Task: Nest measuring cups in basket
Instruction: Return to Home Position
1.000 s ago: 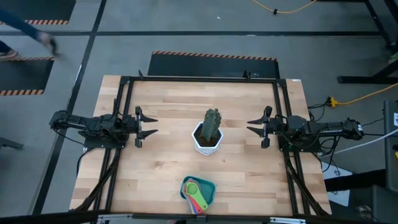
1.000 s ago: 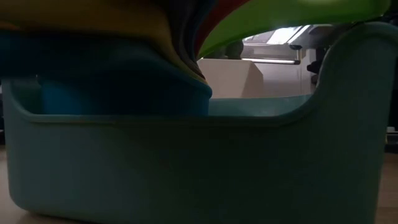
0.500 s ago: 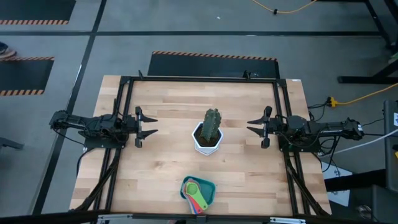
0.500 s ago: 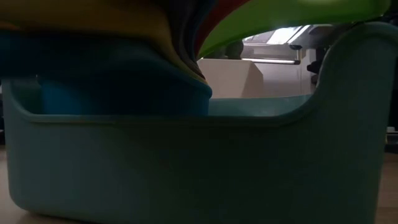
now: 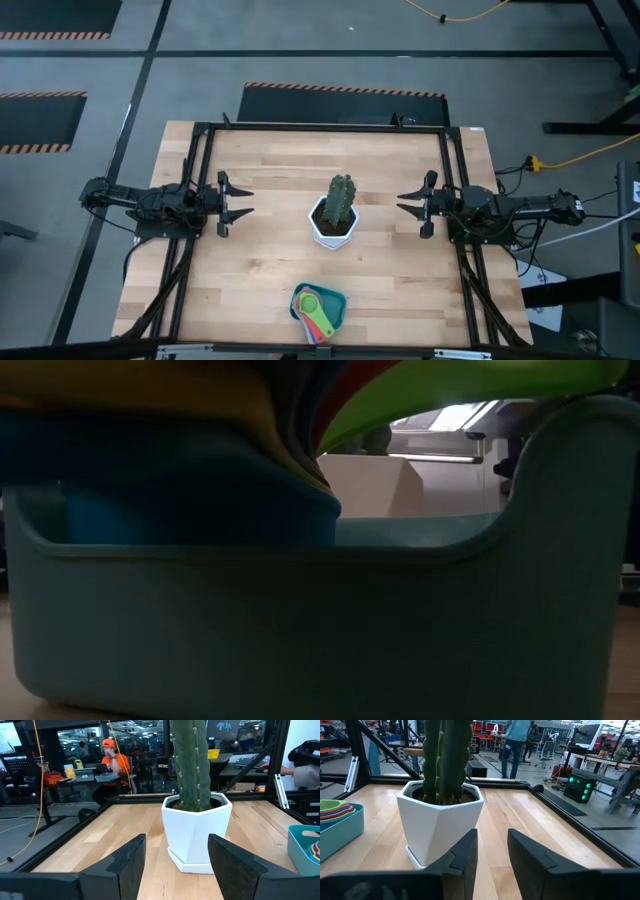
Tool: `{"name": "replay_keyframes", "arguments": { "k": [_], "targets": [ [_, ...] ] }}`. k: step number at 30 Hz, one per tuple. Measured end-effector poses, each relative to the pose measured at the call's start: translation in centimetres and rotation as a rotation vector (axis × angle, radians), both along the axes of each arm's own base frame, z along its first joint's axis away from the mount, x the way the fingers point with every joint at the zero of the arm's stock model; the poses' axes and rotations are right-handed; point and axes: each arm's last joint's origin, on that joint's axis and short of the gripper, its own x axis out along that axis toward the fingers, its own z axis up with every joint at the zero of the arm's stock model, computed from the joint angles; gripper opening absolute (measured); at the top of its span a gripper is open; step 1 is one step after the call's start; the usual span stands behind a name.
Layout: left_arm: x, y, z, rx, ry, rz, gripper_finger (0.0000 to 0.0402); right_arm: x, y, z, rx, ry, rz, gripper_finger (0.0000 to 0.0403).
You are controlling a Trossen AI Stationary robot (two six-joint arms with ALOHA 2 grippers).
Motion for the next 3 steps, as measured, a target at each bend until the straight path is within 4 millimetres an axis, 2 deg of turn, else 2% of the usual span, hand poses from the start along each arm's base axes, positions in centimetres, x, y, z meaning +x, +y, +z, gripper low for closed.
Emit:
{"name": "replay_keyframes", "arguments": {
  "k": [3],
  "targets": [
    [0.0, 0.0, 0.0, 0.0, 0.0, 0.001, 0.0207, 0.0, 0.0, 0.0, 0.0, 0.0, 0.0, 0.0113]
  ]
}}
